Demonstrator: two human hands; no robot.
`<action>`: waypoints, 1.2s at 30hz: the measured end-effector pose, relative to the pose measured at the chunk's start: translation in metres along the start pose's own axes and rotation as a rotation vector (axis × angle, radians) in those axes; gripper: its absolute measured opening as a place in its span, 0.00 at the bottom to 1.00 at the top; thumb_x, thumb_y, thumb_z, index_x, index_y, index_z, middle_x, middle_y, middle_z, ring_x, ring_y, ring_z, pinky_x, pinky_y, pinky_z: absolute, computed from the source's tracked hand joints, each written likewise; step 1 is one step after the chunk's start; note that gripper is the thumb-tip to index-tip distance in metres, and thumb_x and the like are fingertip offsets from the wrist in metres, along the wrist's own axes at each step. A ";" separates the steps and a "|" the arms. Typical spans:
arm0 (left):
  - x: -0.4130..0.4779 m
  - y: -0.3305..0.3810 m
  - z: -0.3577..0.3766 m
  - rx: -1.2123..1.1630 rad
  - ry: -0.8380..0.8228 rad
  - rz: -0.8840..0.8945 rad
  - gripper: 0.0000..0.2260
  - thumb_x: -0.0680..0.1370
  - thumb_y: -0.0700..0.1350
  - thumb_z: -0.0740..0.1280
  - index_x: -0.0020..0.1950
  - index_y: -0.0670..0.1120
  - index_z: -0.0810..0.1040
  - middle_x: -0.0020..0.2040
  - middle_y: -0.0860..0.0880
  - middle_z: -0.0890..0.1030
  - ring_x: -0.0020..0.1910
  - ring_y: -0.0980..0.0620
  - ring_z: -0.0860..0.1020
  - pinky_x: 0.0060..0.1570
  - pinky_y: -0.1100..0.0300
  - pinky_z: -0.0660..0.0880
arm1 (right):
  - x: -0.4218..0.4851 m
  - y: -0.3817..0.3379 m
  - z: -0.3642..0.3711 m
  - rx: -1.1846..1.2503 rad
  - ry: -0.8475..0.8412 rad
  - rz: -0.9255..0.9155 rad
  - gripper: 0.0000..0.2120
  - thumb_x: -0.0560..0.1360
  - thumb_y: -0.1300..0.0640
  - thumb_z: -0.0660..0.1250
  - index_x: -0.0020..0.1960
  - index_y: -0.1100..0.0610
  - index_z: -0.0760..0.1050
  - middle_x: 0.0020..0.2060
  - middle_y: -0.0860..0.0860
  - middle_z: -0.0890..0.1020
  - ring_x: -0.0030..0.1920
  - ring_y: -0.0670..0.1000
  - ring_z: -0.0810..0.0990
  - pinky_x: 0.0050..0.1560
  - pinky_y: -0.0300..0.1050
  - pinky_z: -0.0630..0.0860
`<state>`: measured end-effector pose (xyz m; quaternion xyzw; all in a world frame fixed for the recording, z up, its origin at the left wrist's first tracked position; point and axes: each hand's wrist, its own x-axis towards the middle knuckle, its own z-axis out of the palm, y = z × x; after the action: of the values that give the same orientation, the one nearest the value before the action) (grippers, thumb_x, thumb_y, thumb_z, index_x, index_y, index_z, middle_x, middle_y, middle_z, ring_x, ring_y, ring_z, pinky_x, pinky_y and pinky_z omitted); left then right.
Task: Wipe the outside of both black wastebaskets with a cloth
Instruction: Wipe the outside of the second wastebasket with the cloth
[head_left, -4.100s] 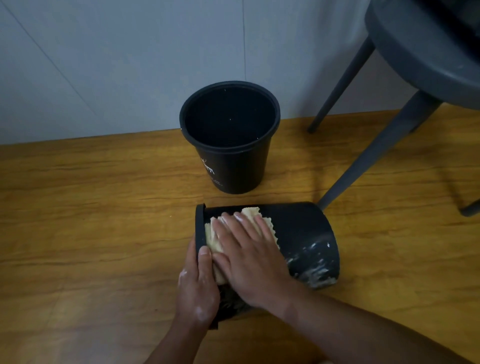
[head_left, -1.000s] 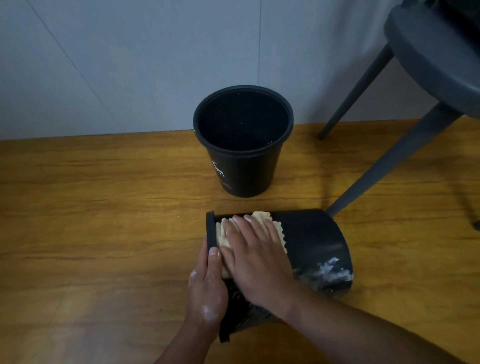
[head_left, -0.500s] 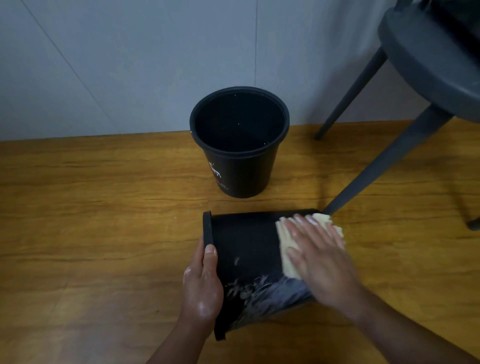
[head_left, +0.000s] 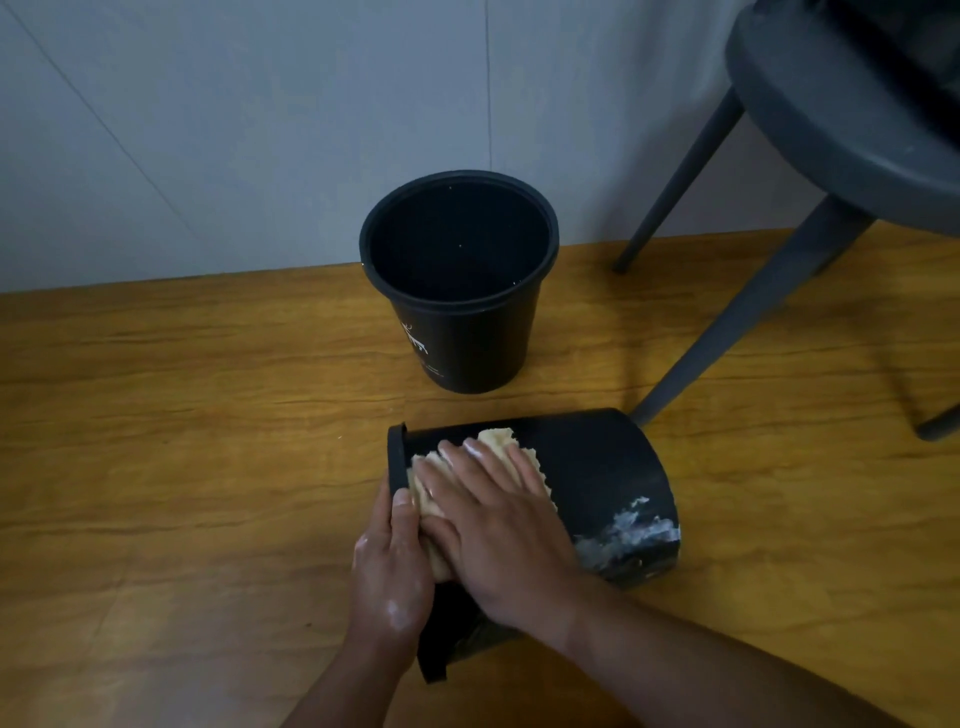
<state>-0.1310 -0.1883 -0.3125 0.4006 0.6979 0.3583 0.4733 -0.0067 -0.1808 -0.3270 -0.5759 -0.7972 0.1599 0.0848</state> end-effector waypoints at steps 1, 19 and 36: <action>0.001 -0.002 0.000 -0.002 -0.003 -0.006 0.17 0.84 0.58 0.53 0.65 0.59 0.77 0.50 0.52 0.86 0.52 0.53 0.83 0.58 0.43 0.77 | 0.001 0.006 -0.003 0.005 -0.002 0.025 0.26 0.85 0.39 0.42 0.81 0.43 0.55 0.80 0.47 0.60 0.81 0.51 0.54 0.79 0.60 0.49; -0.012 -0.003 0.003 -0.013 -0.006 -0.025 0.16 0.85 0.55 0.52 0.63 0.55 0.78 0.45 0.53 0.85 0.46 0.59 0.83 0.47 0.60 0.75 | -0.015 -0.002 -0.001 -0.028 -0.031 -0.065 0.27 0.85 0.40 0.45 0.82 0.46 0.51 0.81 0.47 0.57 0.81 0.52 0.51 0.80 0.60 0.45; -0.011 0.003 0.000 0.007 -0.057 0.085 0.26 0.80 0.62 0.49 0.78 0.59 0.64 0.68 0.53 0.77 0.67 0.53 0.75 0.68 0.50 0.72 | -0.031 0.132 -0.018 -0.008 0.078 0.280 0.30 0.84 0.35 0.39 0.81 0.42 0.58 0.79 0.42 0.63 0.80 0.44 0.55 0.79 0.47 0.45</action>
<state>-0.1276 -0.1972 -0.3055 0.4418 0.6677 0.3640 0.4759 0.1263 -0.1695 -0.3554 -0.6874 -0.7060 0.1445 0.0902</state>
